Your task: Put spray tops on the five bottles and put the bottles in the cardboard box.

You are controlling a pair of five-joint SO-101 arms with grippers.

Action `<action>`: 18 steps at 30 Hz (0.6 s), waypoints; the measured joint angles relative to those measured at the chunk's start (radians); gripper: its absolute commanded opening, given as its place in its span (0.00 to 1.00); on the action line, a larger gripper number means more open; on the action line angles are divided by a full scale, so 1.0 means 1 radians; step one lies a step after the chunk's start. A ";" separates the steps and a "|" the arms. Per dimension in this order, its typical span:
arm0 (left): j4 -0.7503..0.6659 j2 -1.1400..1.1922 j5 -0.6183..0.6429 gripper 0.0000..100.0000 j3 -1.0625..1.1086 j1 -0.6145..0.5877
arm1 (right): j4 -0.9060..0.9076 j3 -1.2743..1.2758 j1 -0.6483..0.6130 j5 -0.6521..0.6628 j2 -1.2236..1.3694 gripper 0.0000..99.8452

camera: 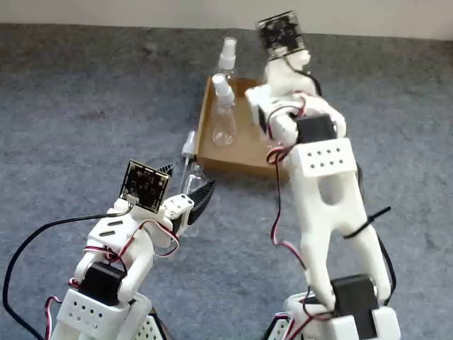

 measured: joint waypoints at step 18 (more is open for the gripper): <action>0.226 0.348 -0.049 0.23 -0.503 -0.583 | 0.253 0.107 -0.471 -0.367 0.087 0.30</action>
